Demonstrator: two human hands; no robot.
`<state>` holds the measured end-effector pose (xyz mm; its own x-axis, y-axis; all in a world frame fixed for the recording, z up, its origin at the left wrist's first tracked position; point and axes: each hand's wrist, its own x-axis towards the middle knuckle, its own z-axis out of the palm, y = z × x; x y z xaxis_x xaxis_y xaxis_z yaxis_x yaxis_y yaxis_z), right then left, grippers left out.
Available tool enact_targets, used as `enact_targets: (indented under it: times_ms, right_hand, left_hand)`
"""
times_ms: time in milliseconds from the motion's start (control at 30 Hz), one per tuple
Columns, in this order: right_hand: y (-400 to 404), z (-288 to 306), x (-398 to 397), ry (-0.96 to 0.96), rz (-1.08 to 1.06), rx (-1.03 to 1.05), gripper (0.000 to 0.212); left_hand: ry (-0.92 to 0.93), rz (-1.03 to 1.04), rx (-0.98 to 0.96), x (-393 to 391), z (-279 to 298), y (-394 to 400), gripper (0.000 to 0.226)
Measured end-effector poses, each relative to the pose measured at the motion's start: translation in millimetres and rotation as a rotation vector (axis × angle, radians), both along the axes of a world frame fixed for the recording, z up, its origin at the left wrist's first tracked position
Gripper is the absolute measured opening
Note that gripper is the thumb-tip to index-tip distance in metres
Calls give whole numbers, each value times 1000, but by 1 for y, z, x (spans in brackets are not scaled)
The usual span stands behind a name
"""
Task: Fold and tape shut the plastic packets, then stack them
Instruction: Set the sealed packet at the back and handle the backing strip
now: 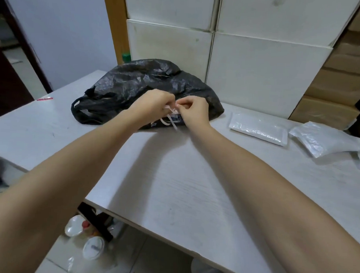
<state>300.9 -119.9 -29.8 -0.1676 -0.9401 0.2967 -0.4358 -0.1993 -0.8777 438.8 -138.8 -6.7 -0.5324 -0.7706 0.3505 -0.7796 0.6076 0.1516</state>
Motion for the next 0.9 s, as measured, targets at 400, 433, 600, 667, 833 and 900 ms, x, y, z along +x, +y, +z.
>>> enact_targets:
  times_ms: [400,433,600,667,833,900]
  right_hand:
    - [-33,-31,-12,580,-103,-201,22]
    - [-33,-31,-13,607,-124,-203,23]
    - [-31,-27,-11,583,-226,-207,32]
    - [-27,-22,-10,577,-256,-199,34]
    - [-15,-5,-11,630,-287,-115,36]
    - [-10,3,-13,628,-308,-80,35]
  left_hand:
    - [-512,-240,-451,9,-15,-35,26]
    - [-530,-235,-449,9,-14,-34,31]
    - [-520,-168,-459,13,-13,-33,58]
    - [-544,-162,-459,15,-9,-29,61]
    - [-445,-76,-411,12,0,-18,58]
    - [-404,-20,-376,8,3,-18,45]
